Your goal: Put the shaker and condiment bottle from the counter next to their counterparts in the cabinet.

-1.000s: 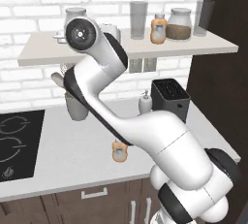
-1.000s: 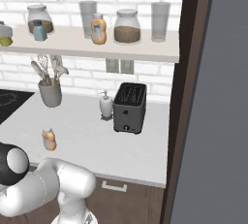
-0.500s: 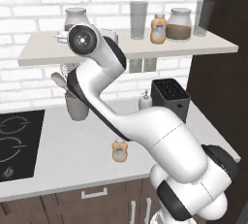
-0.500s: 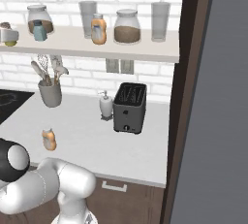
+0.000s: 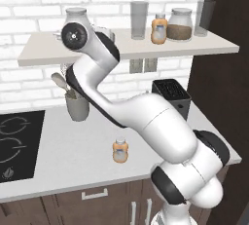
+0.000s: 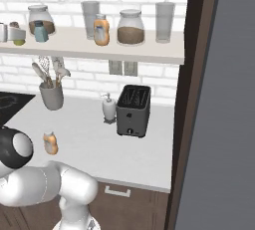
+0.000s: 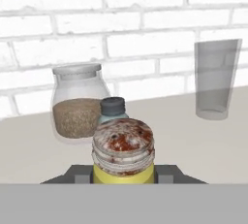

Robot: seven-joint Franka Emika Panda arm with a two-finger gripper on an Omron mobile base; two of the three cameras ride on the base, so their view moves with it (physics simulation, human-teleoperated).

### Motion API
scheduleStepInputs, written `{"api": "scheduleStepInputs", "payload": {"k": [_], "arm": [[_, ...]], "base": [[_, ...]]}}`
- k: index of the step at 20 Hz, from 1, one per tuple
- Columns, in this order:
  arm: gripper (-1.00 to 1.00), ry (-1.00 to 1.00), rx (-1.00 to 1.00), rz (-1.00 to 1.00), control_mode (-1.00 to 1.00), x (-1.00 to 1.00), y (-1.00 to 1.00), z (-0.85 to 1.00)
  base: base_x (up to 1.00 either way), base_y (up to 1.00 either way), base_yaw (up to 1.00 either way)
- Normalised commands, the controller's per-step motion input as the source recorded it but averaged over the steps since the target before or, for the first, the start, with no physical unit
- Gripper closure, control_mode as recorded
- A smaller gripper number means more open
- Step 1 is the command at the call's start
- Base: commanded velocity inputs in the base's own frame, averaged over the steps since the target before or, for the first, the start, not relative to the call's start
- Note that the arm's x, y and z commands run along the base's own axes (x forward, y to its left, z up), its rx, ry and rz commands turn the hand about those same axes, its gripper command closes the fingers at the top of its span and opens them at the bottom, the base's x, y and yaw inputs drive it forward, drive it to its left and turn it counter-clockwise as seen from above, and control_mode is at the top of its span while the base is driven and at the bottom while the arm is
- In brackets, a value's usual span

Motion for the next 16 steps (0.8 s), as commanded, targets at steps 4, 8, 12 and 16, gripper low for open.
{"api": "scheduleStepInputs", "payload": {"k": [4,8,12,16], "arm": [[1.00,0.00,0.00,-0.03,-1.00,0.18,0.20,-0.11],[1.00,0.00,0.00,0.00,-1.00,0.32,0.13,-0.07],[1.00,0.00,0.00,0.00,-1.00,0.33,0.00,-0.12],[1.00,0.00,0.00,0.00,-1.00,0.16,0.00,-0.17]], "base": [[0.00,0.00,0.00],[0.00,0.00,0.00],[0.00,0.00,0.00],[0.00,0.00,0.00]]}}
